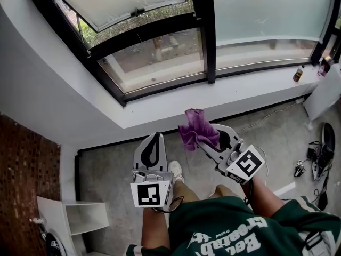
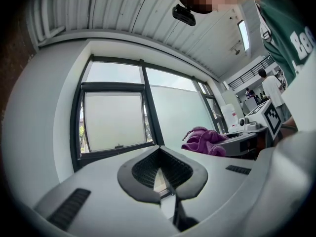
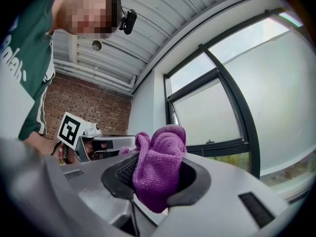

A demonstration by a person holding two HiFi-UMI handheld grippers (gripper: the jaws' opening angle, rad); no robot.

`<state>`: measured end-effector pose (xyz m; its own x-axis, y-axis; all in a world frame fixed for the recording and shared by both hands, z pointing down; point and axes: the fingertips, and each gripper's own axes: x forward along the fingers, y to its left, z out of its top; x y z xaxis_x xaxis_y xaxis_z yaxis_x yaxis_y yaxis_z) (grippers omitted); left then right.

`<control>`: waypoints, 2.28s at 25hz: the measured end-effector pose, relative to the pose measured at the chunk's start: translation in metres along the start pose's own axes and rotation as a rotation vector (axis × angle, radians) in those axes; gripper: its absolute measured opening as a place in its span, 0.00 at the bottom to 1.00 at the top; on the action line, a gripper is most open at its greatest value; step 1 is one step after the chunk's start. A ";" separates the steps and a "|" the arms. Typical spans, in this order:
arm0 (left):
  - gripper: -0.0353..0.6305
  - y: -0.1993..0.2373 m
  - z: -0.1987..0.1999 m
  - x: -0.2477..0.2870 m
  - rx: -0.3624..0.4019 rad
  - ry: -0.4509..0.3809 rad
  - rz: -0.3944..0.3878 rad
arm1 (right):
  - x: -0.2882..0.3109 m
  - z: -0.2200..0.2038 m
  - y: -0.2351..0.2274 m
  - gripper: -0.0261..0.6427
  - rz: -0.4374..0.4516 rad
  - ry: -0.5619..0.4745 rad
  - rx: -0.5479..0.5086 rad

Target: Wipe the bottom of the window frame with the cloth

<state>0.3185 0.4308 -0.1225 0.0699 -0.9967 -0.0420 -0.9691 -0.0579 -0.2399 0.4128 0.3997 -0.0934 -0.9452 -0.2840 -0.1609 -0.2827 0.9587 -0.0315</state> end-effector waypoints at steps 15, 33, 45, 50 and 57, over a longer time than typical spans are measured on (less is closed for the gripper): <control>0.06 0.220 -0.082 0.180 0.046 -0.018 -0.102 | 0.266 -0.062 -0.091 0.23 -0.046 0.030 -0.007; 0.06 0.445 -0.181 0.327 0.065 0.052 -0.187 | 0.534 -0.126 -0.182 0.23 -0.150 0.127 0.048; 0.06 0.453 -0.266 0.354 -0.064 0.128 -0.118 | 0.562 -0.208 -0.216 0.23 -0.129 0.192 0.110; 0.06 0.448 -0.324 0.371 -0.077 0.158 -0.055 | 0.562 -0.271 -0.240 0.23 -0.076 0.213 0.147; 0.06 0.431 -0.387 0.374 -0.088 0.248 0.042 | 0.539 -0.338 -0.252 0.23 -0.007 0.252 0.179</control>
<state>-0.1645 0.0104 0.1342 -0.0206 -0.9812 0.1917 -0.9876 -0.0099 -0.1570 -0.0804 0.0002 0.1609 -0.9605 -0.2638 0.0887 -0.2769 0.9379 -0.2089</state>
